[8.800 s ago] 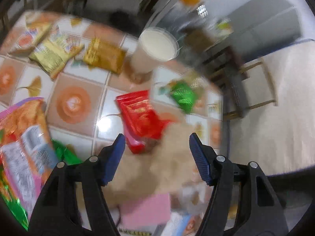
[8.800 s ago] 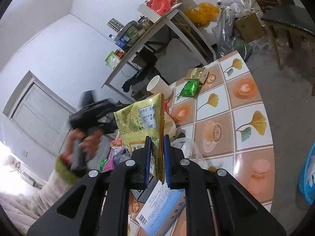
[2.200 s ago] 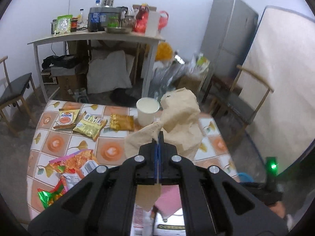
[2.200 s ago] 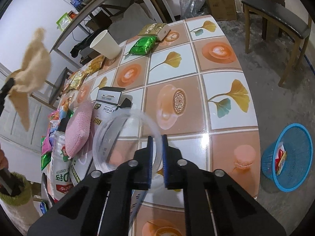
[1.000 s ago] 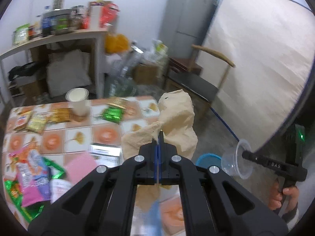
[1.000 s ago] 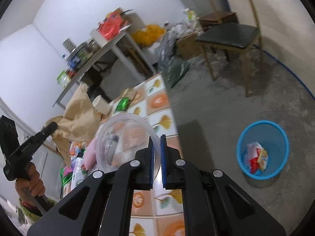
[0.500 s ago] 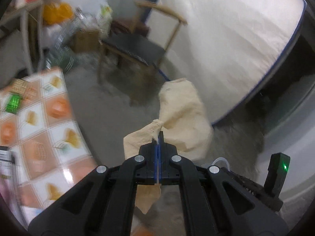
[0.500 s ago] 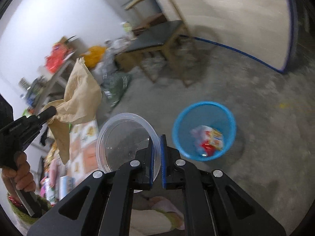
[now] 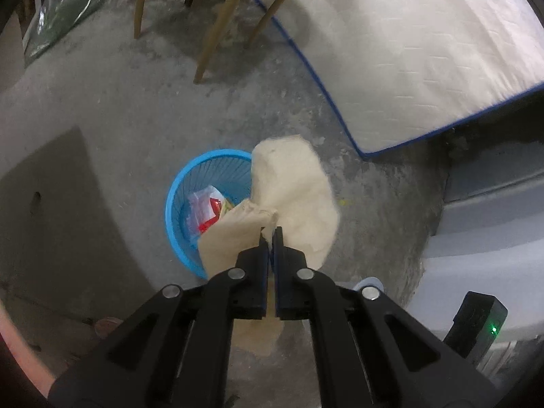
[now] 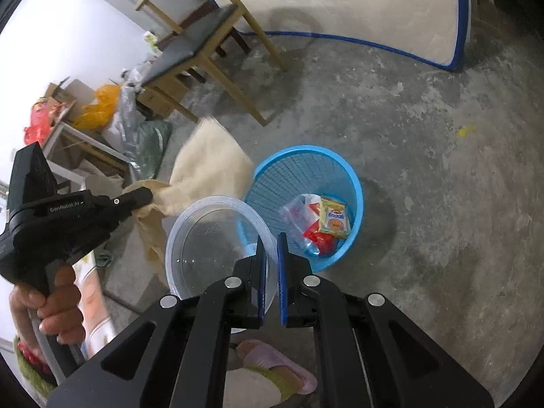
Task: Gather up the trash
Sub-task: 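Carry the brown paper and plastic lid over the blue wastebasket and release both, then move both grippers back over the table toward the boxes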
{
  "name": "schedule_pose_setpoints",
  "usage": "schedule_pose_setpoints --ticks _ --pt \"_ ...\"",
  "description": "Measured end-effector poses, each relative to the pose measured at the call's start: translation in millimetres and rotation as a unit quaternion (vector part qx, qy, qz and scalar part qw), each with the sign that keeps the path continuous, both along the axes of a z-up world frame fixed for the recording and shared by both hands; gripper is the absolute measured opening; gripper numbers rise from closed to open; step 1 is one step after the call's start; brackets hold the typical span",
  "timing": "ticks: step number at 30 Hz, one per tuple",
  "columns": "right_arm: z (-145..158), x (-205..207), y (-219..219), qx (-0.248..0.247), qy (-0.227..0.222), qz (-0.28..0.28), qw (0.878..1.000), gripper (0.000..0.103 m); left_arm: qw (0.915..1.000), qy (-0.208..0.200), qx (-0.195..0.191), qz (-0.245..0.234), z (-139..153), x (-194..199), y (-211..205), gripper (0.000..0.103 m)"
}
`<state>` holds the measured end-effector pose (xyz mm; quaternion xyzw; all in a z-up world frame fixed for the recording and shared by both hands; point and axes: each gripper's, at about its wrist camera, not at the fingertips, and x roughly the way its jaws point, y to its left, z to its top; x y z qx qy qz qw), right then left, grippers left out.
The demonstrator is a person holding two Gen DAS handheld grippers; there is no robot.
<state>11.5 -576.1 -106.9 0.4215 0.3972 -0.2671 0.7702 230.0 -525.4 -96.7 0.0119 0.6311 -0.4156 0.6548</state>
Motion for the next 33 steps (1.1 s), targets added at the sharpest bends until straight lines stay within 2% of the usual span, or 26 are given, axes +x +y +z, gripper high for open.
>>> schedule_pose_setpoints --ticks 1,2,3,4,5,6,7,9,13,19,22,26,28,30,33 --pt "-6 7 -6 0.001 0.006 -0.001 1.000 0.007 0.9999 0.015 0.000 0.007 -10 3 -7 0.020" --pt "-12 15 -13 0.006 0.010 0.001 1.000 0.007 0.9996 0.022 -0.002 0.015 -13 3 -12 0.039" --pt "-19 23 -18 0.010 0.009 0.000 1.000 0.009 0.9994 0.022 -0.005 0.027 -15 5 -14 0.046" --pt "-24 29 -23 0.011 0.010 0.001 1.000 0.011 0.9991 0.016 -0.010 0.038 -15 6 -15 0.047" --pt "-30 37 -27 0.011 0.014 0.006 1.000 0.026 0.9990 0.014 -0.012 0.040 -15 6 -18 0.051" --pt "-33 42 -29 0.009 0.017 0.010 1.000 0.048 0.9989 0.016 -0.018 0.041 -13 6 -19 0.054" --pt "-39 48 -31 0.001 0.027 0.010 1.000 0.054 0.9986 0.019 -0.025 0.042 -9 6 -16 0.054" --pt "-44 51 -33 -0.014 0.049 0.002 0.999 0.055 0.9983 0.017 -0.040 0.039 3 4 -5 0.054" --pt "-42 40 -26 -0.005 0.037 -0.002 0.999 0.055 0.9968 -0.001 -0.076 0.026 31 3 15 0.057" --pt "-25 13 -11 -0.024 0.033 0.003 0.999 0.055 0.9895 -0.061 -0.130 0.018 95 -10 72 0.059" --pt "-15 4 -4 -0.029 0.028 0.007 0.999 0.055 0.9853 -0.096 -0.140 0.018 120 -19 105 0.061" --pt "8 -2 18 -0.044 0.018 0.027 0.998 0.055 0.9769 -0.153 -0.146 0.032 155 -36 167 0.069" --pt "23 -3 34 -0.059 0.007 0.048 0.997 0.056 0.9697 -0.189 -0.150 0.041 170 -47 197 0.073" --pt "38 -1 49 -0.074 -0.004 0.067 0.995 0.066 0.9604 -0.230 -0.148 0.054 181 -60 230 0.078" --pt "66 2 75 -0.107 -0.024 0.097 0.989 0.076 0.9516 -0.261 -0.144 0.076 186 -80 284 0.080"
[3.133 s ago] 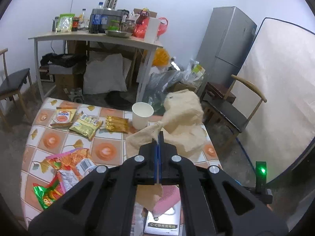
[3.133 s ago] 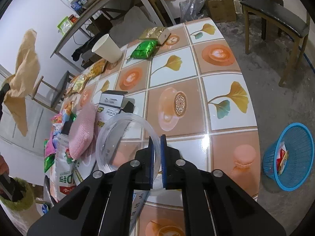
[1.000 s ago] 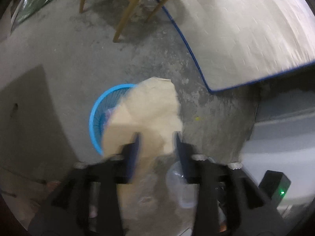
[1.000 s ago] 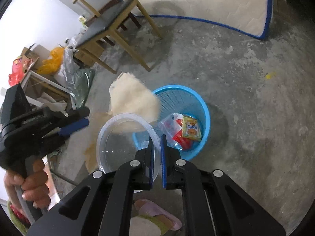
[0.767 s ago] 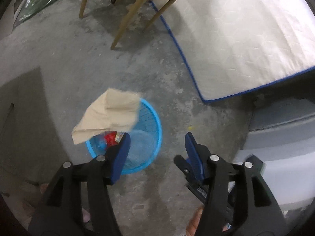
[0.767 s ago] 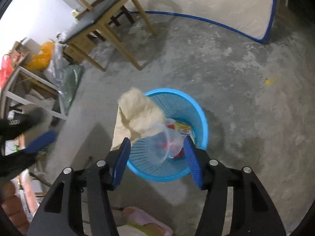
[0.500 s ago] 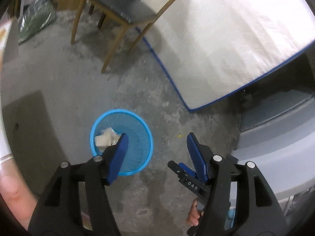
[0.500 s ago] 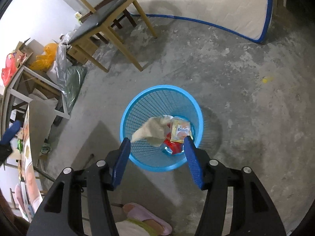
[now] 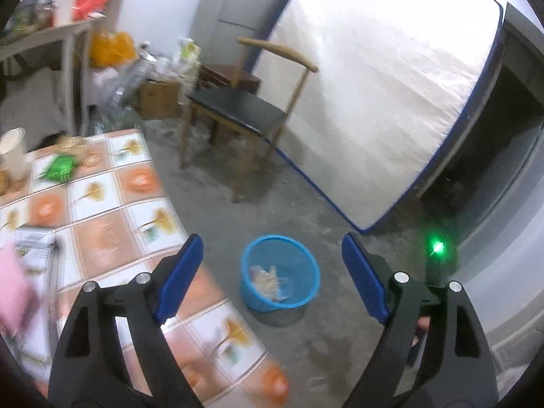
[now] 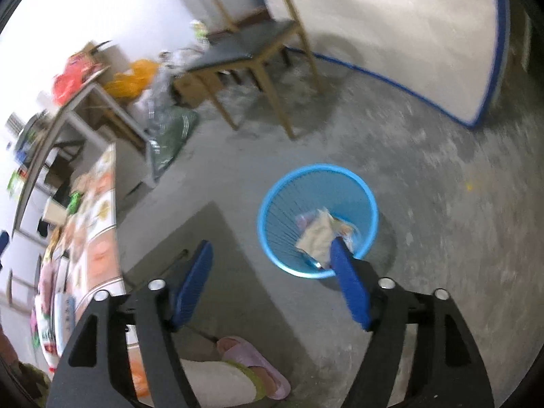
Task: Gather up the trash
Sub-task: 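Move both grippers back over the table toward the boxes, then grasp the blue medicine box with the right gripper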
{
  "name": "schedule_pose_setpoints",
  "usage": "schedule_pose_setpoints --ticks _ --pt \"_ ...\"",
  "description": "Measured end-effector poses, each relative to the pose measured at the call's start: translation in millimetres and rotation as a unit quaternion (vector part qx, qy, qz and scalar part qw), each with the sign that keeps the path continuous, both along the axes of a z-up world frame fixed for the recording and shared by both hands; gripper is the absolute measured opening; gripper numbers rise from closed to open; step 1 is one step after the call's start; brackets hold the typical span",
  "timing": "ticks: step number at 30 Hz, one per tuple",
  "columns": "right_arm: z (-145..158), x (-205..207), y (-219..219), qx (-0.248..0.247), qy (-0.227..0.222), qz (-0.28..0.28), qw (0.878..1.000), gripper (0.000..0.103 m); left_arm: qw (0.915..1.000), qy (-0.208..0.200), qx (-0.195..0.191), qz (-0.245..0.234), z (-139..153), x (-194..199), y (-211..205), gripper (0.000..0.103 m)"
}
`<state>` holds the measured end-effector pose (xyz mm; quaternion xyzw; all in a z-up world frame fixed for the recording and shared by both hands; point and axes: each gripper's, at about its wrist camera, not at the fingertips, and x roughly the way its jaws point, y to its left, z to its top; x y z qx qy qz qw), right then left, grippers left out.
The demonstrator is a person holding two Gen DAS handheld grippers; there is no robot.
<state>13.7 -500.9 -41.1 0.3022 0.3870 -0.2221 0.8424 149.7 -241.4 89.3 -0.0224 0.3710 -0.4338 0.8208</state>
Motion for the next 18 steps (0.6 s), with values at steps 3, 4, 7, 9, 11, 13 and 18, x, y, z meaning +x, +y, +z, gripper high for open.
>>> schedule_pose_setpoints --ticks 3,4,7,9,11,13,18 --pt "27 11 30 -0.030 -0.012 0.036 0.999 0.083 0.9995 -0.010 0.006 0.029 -5 -16 49 0.081" --pt "37 17 42 -0.041 -0.016 0.053 0.998 0.084 0.9989 -0.015 0.010 0.043 -6 -20 65 0.081" --pt "61 36 76 -0.054 -0.031 0.111 0.992 0.084 0.9939 -0.039 0.021 0.101 -15 -41 122 0.083" --pt "73 46 98 -0.045 -0.048 0.146 0.987 0.084 0.9889 -0.045 0.030 0.139 -21 -47 154 0.083" --pt "82 58 120 -0.030 -0.065 0.182 0.981 0.084 0.9840 -0.042 0.039 0.169 -26 -53 182 0.083" --pt "87 74 147 -0.016 -0.071 0.222 0.972 0.084 0.9785 -0.040 0.040 0.198 -32 -59 209 0.083" --pt "83 113 208 0.020 -0.059 0.289 0.955 0.084 0.9665 -0.050 0.046 0.247 -36 -71 248 0.083"
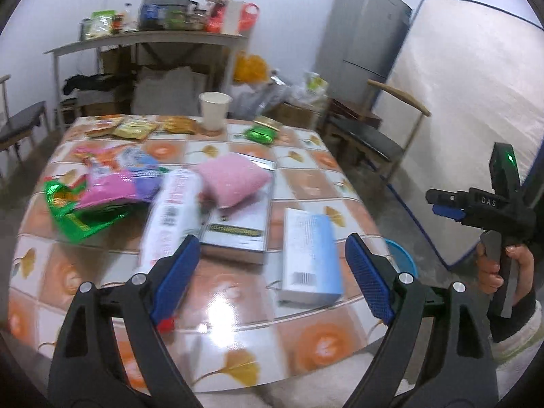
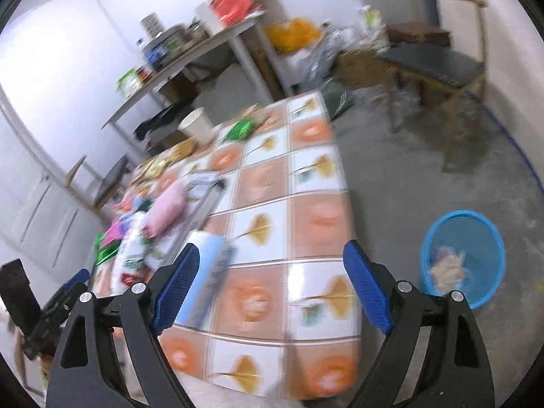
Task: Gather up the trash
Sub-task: 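Grasp the blue medicine box with the right gripper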
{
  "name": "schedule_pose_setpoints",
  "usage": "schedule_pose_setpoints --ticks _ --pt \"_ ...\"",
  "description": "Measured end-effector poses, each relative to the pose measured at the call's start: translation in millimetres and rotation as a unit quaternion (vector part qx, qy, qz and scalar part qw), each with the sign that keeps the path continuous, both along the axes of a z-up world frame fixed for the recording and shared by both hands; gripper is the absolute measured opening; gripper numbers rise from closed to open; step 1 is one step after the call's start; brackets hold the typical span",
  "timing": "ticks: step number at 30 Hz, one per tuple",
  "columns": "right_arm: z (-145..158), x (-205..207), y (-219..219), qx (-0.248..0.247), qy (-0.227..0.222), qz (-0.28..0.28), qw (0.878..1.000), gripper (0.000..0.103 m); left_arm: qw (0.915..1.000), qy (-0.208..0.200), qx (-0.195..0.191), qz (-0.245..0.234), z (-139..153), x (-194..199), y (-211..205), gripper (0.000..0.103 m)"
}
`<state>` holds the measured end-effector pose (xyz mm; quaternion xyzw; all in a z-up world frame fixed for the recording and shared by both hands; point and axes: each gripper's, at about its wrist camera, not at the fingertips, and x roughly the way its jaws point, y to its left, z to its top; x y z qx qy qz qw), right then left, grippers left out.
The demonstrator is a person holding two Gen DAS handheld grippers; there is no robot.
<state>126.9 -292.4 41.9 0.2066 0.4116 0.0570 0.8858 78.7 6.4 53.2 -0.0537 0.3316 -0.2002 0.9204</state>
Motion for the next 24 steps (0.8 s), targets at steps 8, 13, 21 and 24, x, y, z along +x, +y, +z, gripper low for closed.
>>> schedule_pose_setpoints --ticks 8,13,21,24 --pt "-49 31 94 0.015 0.098 0.065 0.993 0.084 0.9971 0.045 -0.059 -0.019 -34 -6 13 0.083" --pt "-67 43 133 -0.044 0.125 0.058 0.989 0.084 0.9917 0.081 -0.100 -0.007 -54 1 30 0.083" --pt "-81 58 166 -0.107 0.112 0.045 0.987 0.093 0.9901 0.078 -0.116 0.009 -31 24 48 0.083" --pt "-79 59 169 -0.125 0.100 0.050 0.986 0.093 0.9860 0.121 -0.114 -0.010 -27 55 43 0.083"
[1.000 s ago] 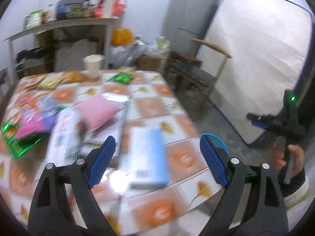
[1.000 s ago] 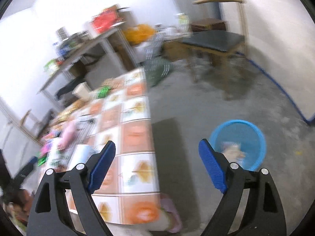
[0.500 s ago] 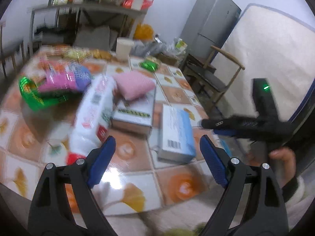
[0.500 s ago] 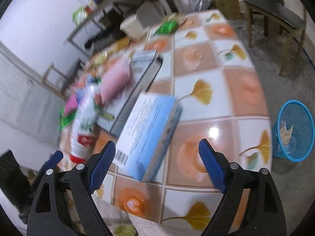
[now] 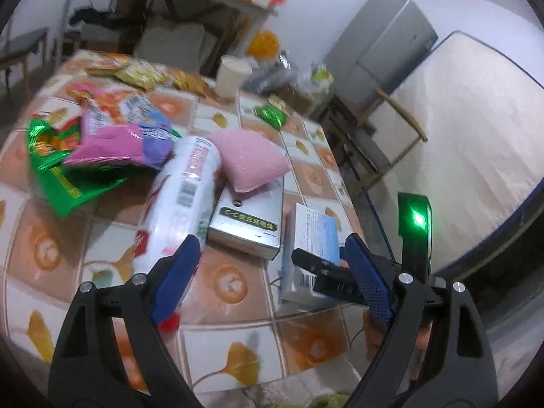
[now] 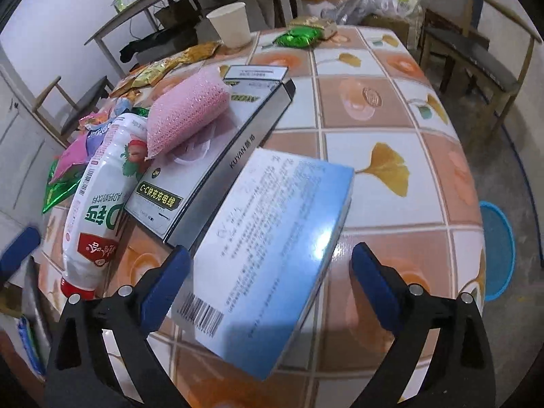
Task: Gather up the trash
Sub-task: 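Grasp the blue medicine box with the right gripper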
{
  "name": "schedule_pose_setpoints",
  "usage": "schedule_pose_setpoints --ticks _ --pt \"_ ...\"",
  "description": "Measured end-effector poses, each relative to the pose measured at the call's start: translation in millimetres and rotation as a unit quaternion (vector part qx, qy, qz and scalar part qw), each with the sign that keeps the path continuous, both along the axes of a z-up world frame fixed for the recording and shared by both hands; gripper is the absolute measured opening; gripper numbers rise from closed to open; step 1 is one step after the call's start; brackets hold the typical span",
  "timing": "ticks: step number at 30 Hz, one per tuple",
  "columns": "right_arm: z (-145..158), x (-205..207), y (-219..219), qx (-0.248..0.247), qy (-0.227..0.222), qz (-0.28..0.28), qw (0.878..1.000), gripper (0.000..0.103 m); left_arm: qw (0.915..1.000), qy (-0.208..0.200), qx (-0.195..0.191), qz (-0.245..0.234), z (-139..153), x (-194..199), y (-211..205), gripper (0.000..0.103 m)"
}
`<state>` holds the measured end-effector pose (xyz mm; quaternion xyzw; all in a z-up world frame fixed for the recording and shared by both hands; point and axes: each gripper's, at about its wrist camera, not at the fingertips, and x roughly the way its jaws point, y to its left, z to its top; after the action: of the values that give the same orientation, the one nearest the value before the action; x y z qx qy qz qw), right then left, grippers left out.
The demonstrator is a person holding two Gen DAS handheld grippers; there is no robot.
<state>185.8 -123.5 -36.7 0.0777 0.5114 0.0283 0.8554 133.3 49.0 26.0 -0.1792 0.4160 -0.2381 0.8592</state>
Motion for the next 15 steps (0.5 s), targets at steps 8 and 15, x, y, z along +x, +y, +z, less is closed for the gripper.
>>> schedule_pose_setpoints --ticks 8,15 --pt "-5 4 -14 0.045 0.005 0.021 0.999 0.082 0.9987 0.049 -0.009 0.004 5 73 -19 0.083" --pt "-6 -2 -36 0.050 0.002 0.015 0.999 0.078 0.9904 0.083 0.108 0.020 6 148 -51 0.083"
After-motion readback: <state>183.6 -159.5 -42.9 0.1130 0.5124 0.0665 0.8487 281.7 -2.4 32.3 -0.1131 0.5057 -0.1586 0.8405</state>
